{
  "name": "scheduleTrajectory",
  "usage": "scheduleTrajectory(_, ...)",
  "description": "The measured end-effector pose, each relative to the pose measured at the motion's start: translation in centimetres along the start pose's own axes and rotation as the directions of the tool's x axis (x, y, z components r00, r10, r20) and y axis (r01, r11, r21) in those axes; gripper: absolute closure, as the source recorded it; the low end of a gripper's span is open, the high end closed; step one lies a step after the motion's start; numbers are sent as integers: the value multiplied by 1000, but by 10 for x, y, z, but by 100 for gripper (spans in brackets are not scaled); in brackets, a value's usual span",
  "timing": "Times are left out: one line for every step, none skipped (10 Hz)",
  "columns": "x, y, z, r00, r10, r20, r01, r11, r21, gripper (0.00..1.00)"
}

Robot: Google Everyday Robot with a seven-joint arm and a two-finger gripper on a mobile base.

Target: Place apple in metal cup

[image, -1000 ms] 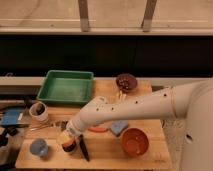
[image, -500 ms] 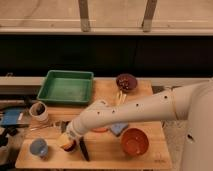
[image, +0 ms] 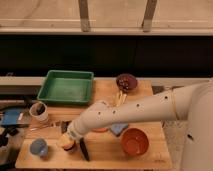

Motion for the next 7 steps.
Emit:
scheduleTrajectory(-1,-1,-1,1000,-1,0,1,1000,4,20)
scheduleTrajectory(-1,-1,-2,1000,-2,0,2,1000,8,20)
scheduleTrajectory(-2,-1,-3,1000,-4,2,4,1000,15,20)
scheduleTrajectory(-4,-2,-5,1000,-9,3,8,1000,21,20)
scheduleTrajectory(-6,-2,-7,1000,-14,3,14,999,31,20)
scheduleTrajectory(-10,-5,-11,1000,-16,4,16,998,56,20)
scheduleTrajectory(-14,-8,-16,1000,-20,14,19,996,86,20)
